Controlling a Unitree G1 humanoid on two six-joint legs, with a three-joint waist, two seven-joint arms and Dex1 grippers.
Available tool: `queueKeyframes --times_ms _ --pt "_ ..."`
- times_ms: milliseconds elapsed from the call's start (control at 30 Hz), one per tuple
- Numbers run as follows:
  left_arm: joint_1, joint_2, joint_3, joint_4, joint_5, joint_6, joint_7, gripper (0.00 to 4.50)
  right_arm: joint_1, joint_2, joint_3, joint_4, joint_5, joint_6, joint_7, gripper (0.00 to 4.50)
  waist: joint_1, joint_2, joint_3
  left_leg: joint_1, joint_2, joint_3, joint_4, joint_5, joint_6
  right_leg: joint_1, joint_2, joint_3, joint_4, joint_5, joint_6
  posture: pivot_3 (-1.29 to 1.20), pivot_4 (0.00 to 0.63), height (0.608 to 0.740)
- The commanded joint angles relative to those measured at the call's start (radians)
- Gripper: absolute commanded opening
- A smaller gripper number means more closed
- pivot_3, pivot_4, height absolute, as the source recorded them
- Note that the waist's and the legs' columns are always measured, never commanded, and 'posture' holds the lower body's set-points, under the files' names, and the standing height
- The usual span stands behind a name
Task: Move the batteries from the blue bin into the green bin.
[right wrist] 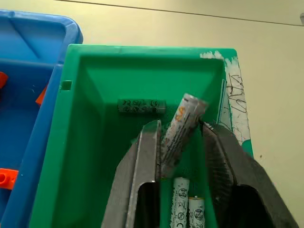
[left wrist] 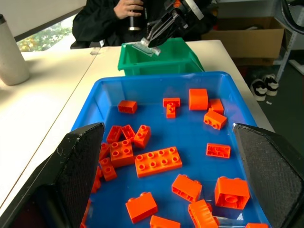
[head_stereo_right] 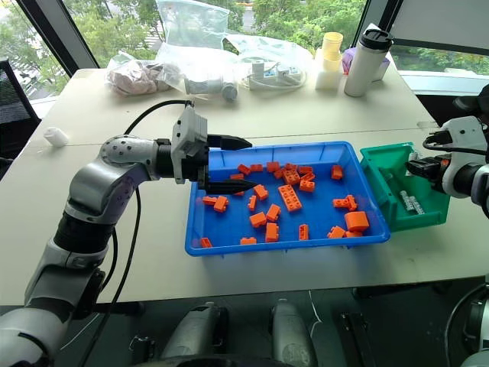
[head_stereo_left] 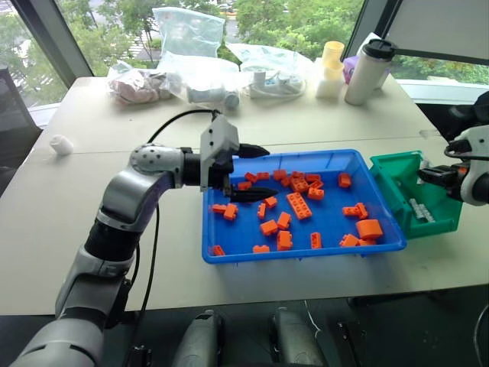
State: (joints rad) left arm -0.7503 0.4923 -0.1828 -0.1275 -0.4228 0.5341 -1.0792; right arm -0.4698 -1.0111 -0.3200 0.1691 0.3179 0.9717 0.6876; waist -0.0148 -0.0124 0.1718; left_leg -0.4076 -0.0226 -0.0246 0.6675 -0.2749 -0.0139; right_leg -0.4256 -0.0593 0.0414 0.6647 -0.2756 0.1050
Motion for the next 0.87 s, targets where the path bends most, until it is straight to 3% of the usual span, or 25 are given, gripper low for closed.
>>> queueKeyframes --times_ms 33,133,267,367,500,667,767,867 --pt "-0.011 0.015 0.015 -0.027 -0.003 0.002 0.002 4.50 -0.012 -0.032 -0.008 0.001 -0.021 -0.040 -0.013 3.04 0.001 0.000 0.000 0.000 0.000 0.000 0.000 0.000 0.000 0.000 0.000 0.000 0.000 0.000 0.000 0.00 0.150 0.740" --pt "-0.009 0.023 0.025 -0.027 -0.008 0.008 0.007 4.50 -0.024 -0.033 -0.002 0.019 -0.044 -0.071 -0.035 4.43 0.003 0.000 0.000 0.000 0.000 0.000 0.000 0.000 0.000 0.000 0.000 0.000 0.000 0.000 0.000 0.00 0.150 0.740" --pt "0.002 0.055 0.061 -0.033 -0.028 0.027 0.011 4.50 -0.043 -0.020 -0.017 0.016 -0.050 -0.146 -0.048 4.43 0.002 0.000 0.000 0.000 0.000 0.000 0.000 0.000 0.000 0.000 0.000 0.000 0.000 0.000 0.000 0.00 0.150 0.740" --pt "0.049 0.143 0.166 -0.086 -0.102 0.112 0.009 4.50 -0.008 0.033 -0.107 -0.121 0.069 -0.226 0.046 4.43 -0.009 0.001 0.000 0.000 0.001 0.000 0.000 0.000 0.000 -0.001 0.001 0.001 0.000 0.000 0.000 0.00 0.150 0.740" --pt "0.139 0.250 0.275 -0.178 -0.151 0.199 0.053 4.50 0.109 0.045 -0.185 -0.279 0.201 -0.168 0.154 4.43 -0.003 0.001 0.001 0.000 0.003 -0.001 -0.001 0.000 0.000 -0.001 0.003 0.001 0.000 0.000 0.000 0.00 0.150 0.740" --pt "0.305 0.336 0.409 -0.306 -0.210 0.313 0.136 4.50 0.185 0.046 -0.201 -0.356 0.269 -0.128 0.178 4.43 0.005 0.001 0.001 0.000 0.000 -0.001 0.000 0.000 0.000 0.002 -0.001 0.001 0.000 0.000 0.000 0.00 0.150 0.740" --pt "0.395 0.357 0.483 -0.376 -0.260 0.376 0.181 4.50 0.258 0.033 -0.196 -0.389 0.283 -0.135 0.222 4.43 0.006 0.000 0.001 0.000 0.000 -0.002 0.000 0.000 0.000 0.002 -0.002 0.001 -0.002 0.000 0.000 0.00 0.150 0.740" --pt "0.417 0.333 0.511 -0.383 -0.284 0.386 0.238 4.50 0.225 0.034 -0.159 -0.350 0.273 -0.160 0.216 4.43 0.004 0.000 0.001 0.000 0.000 -0.001 0.000 0.000 0.000 0.002 -0.002 0.001 -0.001 0.000 0.000 0.00 0.150 0.740"
